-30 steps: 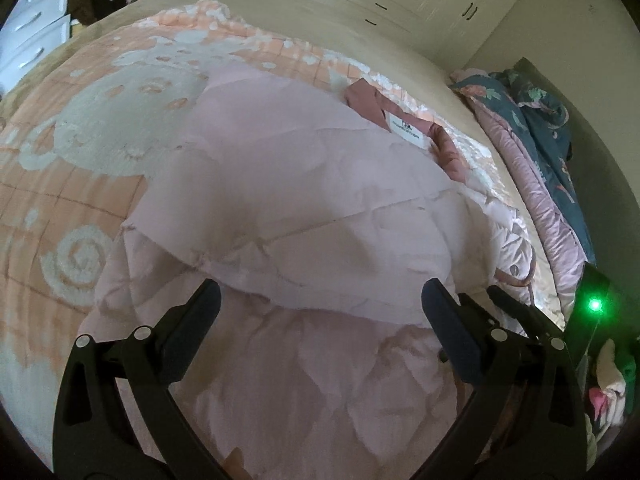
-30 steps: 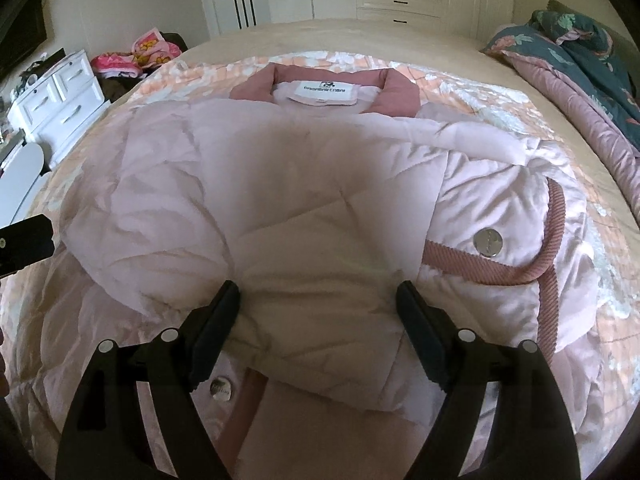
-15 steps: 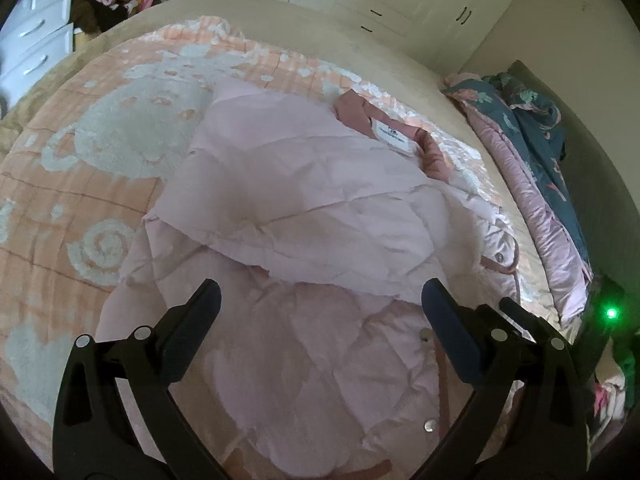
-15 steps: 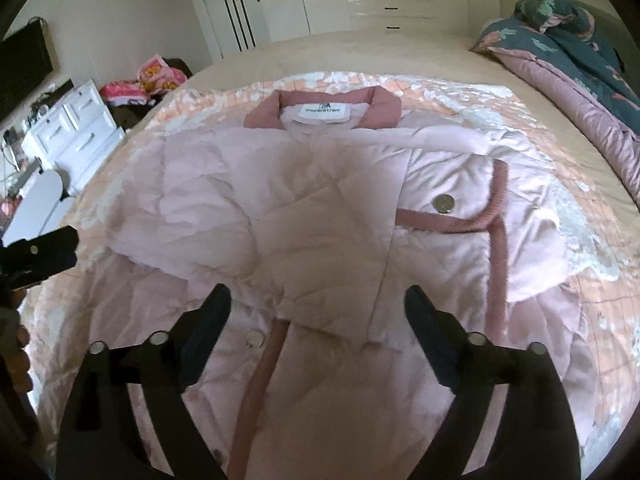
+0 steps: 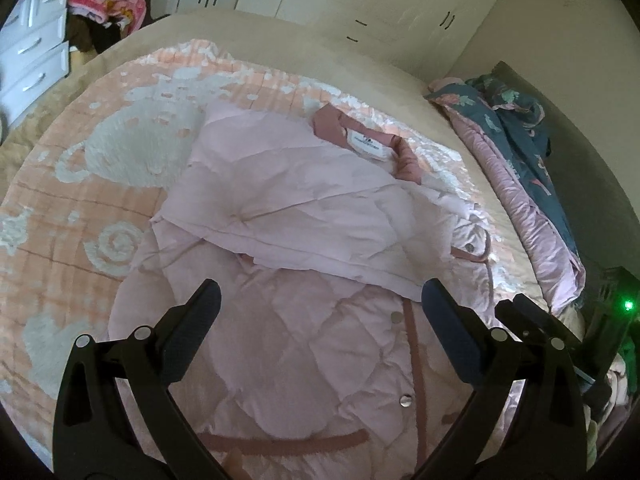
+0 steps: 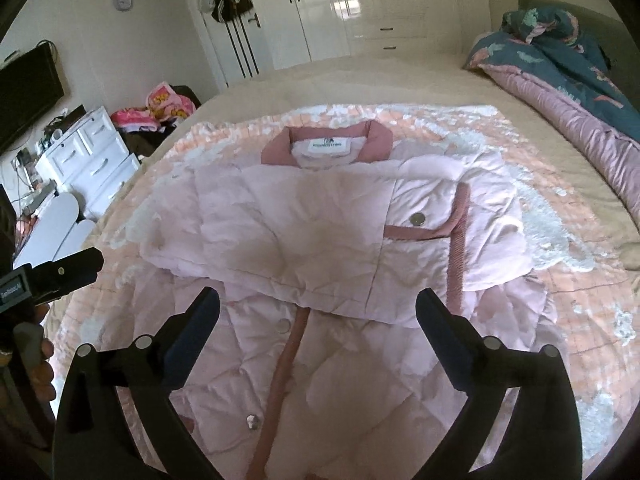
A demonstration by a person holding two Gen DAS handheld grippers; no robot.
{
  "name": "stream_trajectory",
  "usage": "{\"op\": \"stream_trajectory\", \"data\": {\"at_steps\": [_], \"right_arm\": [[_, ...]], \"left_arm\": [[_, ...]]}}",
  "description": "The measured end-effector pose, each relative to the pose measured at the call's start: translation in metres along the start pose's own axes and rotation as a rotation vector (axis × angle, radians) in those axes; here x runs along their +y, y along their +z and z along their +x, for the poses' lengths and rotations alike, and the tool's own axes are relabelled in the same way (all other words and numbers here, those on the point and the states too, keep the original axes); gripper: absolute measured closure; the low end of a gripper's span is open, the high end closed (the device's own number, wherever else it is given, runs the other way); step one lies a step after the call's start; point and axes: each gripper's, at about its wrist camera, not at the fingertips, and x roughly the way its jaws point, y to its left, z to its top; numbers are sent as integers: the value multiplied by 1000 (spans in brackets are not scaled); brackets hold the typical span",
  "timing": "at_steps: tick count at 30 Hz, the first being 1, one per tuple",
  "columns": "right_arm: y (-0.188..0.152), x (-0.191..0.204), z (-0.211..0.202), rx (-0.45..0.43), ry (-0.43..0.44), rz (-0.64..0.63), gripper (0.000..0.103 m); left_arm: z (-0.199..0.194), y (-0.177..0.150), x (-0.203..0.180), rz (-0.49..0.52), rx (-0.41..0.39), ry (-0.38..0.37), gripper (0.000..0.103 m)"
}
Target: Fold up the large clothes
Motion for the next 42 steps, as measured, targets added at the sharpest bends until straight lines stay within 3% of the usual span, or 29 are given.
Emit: {"op": "stream_trajectory", "data": {"at_steps": [42], "right_arm": [[-11,15,-134,-191,34,-34,4]], "left_arm": [[-105,-34,-35,109,-135,-14,9]]}}
